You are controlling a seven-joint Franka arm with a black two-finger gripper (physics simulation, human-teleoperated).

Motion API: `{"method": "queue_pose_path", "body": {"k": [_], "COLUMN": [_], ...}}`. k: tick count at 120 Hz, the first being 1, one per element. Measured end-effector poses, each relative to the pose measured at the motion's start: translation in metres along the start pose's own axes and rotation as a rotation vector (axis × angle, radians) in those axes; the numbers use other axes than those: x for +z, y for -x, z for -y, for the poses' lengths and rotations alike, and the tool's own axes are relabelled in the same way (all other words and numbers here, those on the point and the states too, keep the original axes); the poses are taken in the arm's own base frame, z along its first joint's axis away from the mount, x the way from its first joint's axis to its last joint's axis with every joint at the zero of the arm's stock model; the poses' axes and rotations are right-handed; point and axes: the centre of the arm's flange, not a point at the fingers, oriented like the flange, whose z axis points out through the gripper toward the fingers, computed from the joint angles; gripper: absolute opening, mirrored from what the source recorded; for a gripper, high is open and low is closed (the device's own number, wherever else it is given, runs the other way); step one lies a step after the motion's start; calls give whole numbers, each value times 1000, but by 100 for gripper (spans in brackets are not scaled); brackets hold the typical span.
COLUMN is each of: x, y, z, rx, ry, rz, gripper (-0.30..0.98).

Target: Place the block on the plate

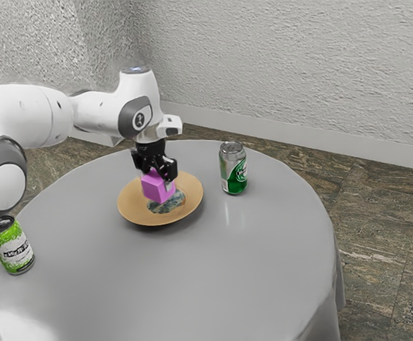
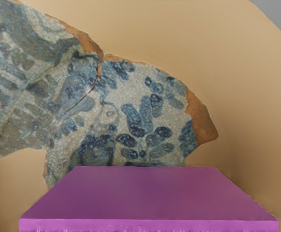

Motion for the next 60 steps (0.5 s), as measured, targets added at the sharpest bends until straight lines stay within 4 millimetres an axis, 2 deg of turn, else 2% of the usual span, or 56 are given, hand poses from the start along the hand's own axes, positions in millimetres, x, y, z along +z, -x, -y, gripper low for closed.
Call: {"method": "queue_pose_path", "body": {"k": [16,39,49,60], "x": [16,17,11,-14], "y": [-3,-2,-2,1], "z": [6,7,6,7], "rx": [-7,-5,-3,-2], "ry": [2,9,11,9], "rz": [29,38,32,5], "gripper": [37,53,58,62]}}
